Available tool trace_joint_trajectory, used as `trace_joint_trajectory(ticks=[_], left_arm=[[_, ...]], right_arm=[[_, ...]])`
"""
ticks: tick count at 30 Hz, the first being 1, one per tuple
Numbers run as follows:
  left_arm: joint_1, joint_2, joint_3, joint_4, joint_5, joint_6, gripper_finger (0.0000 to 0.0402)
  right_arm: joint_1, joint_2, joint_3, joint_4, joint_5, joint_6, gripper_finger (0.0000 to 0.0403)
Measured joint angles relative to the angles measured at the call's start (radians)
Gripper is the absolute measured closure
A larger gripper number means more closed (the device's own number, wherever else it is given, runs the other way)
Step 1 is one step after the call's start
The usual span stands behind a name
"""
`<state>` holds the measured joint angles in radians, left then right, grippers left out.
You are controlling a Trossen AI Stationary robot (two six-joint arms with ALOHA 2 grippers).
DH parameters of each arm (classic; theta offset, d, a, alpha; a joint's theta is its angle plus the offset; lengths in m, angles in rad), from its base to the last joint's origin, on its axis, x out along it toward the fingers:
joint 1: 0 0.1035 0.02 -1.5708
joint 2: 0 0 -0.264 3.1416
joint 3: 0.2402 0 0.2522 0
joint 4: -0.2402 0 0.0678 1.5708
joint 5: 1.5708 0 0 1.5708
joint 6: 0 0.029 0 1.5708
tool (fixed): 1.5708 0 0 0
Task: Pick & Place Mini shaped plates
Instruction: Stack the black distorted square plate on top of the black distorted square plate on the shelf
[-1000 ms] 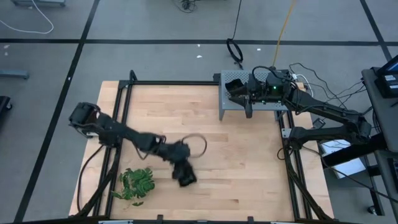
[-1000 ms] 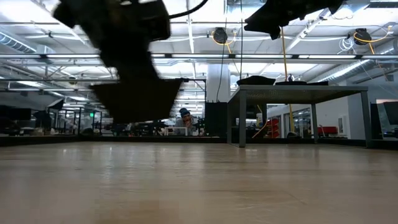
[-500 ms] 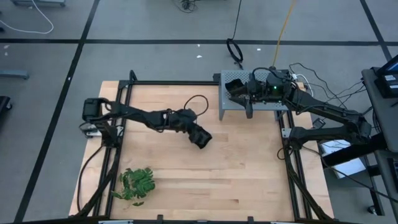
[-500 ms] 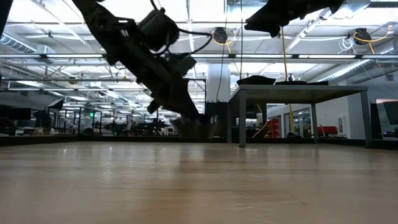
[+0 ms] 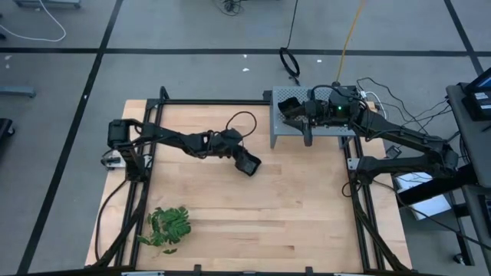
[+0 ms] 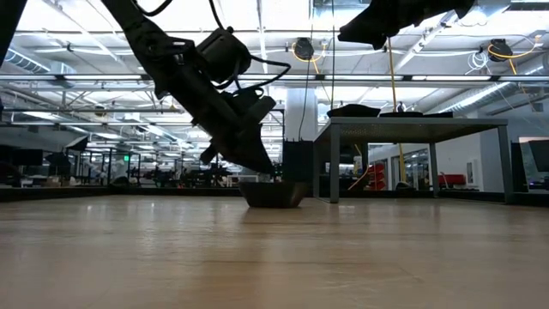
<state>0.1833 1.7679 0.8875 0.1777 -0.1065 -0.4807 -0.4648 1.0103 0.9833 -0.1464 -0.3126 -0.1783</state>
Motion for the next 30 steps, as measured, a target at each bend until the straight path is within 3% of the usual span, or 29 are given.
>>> trace_joint_trajectory(ticks=[7,13,16,21,24,30], left_arm=[[0.005,-0.020,0.000,0.034,0.014,-0.071,0.0277],[0.026,-0.137,0.000,0.028,0.120,-0.051,0.0227],[0.030,-0.223,0.000,0.027,0.132,-0.049,0.0219],[0.031,-0.379,0.000,0.030,0.131,-0.037,0.0218],[0.031,-0.474,0.000,0.031,0.131,-0.028,0.0218],[0.031,-0.660,0.000,0.037,0.131,-0.025,0.0218]], right_arm=[[0.002,0.000,0.000,-0.009,-0.003,0.008,0.0271],[0.003,0.002,0.000,-0.023,-0.003,0.003,0.0271],[0.023,0.008,0.000,-0.021,0.011,0.017,0.0271],[0.114,0.052,0.000,-0.016,0.183,0.062,0.0271],[0.176,0.108,0.000,-0.004,0.264,0.091,0.0271],[0.270,0.267,0.000,0.063,0.316,0.251,0.0263]])
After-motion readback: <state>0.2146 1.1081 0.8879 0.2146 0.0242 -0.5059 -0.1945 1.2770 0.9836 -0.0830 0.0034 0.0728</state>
